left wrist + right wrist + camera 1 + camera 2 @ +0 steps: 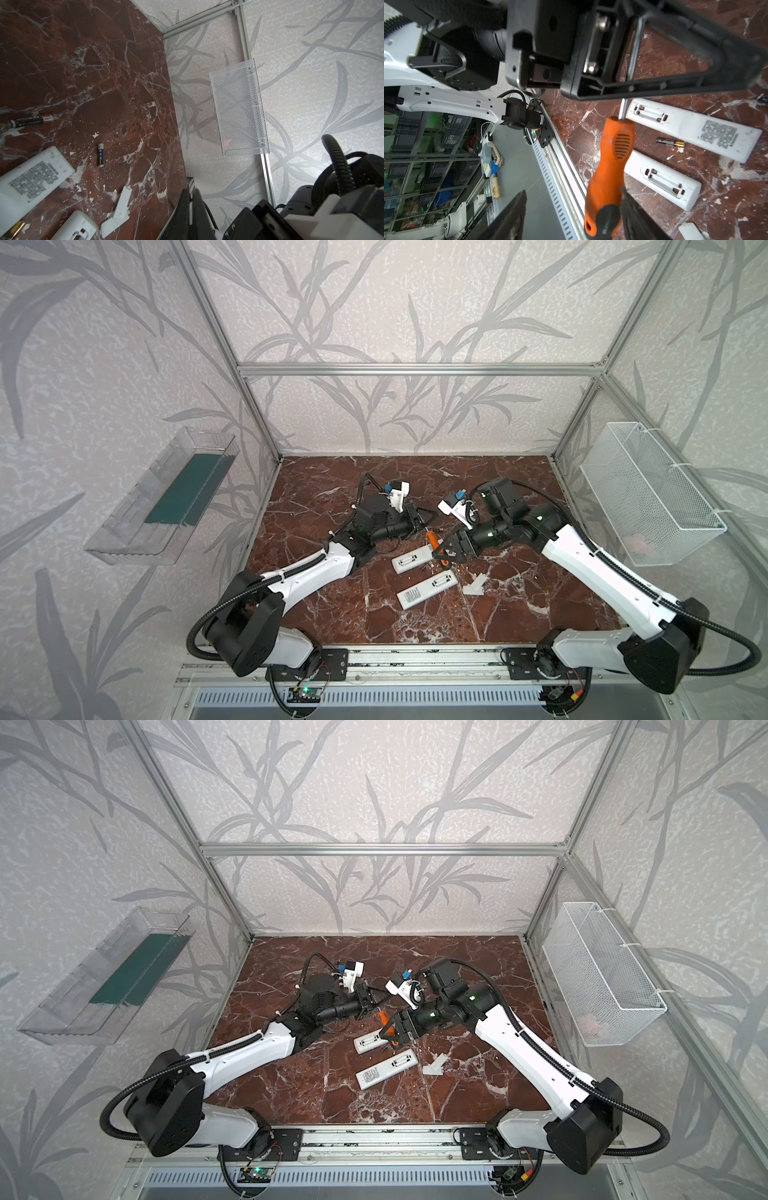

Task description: Unload the batteries from the remote control

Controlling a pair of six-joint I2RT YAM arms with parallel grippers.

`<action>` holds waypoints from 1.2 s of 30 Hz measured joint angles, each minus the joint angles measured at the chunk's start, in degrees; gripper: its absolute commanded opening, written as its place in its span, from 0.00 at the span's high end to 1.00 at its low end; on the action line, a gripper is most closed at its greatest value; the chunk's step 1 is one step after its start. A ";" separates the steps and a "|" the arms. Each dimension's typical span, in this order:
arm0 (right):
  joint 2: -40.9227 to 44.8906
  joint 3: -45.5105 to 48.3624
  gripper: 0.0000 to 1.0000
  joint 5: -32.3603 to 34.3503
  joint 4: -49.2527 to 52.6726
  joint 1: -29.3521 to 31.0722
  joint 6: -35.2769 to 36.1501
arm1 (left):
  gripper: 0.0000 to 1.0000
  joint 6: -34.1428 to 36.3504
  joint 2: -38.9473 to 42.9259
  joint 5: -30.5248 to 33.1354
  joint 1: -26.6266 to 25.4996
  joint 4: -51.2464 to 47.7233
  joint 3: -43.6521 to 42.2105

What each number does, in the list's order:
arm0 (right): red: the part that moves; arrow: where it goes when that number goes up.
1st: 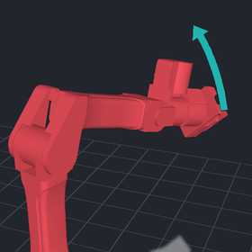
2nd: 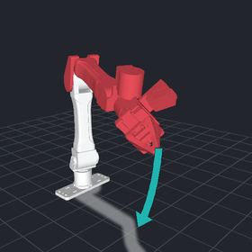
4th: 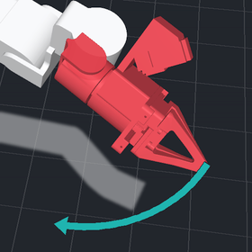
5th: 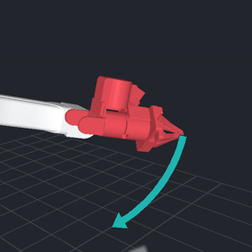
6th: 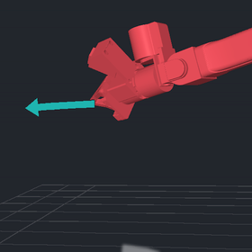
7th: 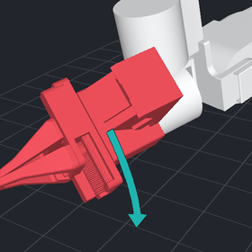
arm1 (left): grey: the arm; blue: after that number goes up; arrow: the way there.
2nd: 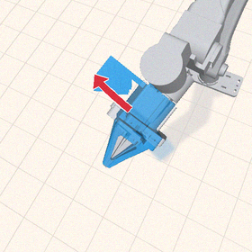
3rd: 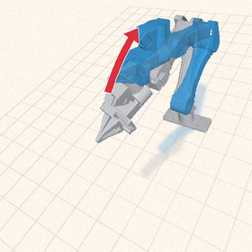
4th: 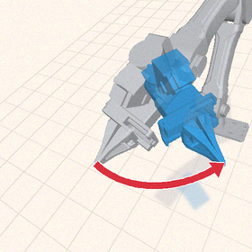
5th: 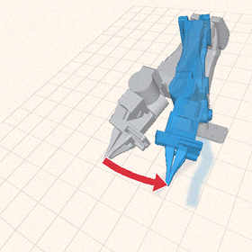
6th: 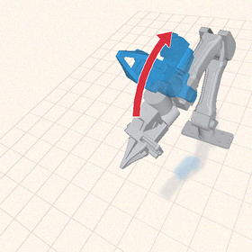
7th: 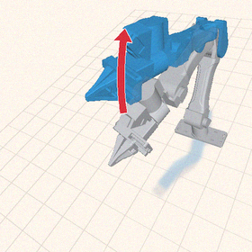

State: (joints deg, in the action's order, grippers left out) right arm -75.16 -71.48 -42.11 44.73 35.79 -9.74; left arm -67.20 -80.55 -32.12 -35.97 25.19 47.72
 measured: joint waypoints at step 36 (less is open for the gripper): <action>2.08 7.76 0.79 4.98 -5.11 -1.70 -3.13 | 0.34 -2.19 7.10 -1.68 4.83 0.92 -3.32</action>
State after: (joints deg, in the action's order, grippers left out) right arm -73.08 -63.72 -37.12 39.62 34.09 -12.86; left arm -69.38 -73.45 -33.80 -31.14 26.11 44.40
